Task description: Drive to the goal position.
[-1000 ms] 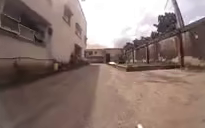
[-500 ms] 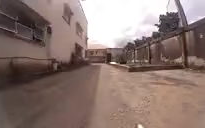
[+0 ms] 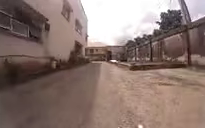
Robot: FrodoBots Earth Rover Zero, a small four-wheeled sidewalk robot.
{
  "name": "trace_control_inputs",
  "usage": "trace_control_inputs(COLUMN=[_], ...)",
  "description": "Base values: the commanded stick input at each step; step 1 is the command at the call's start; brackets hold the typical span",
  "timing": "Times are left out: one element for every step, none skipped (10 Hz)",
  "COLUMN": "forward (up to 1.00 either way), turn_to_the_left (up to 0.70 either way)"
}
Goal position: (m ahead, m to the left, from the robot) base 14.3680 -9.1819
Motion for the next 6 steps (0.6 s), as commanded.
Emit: trace_control_inputs(forward=[0.50, 0.50, 0.50, 0.50, 0.50, 0.50], turn_to_the_left=[0.05, 0.05, 0.05, 0.05, 0.05, 0.05])
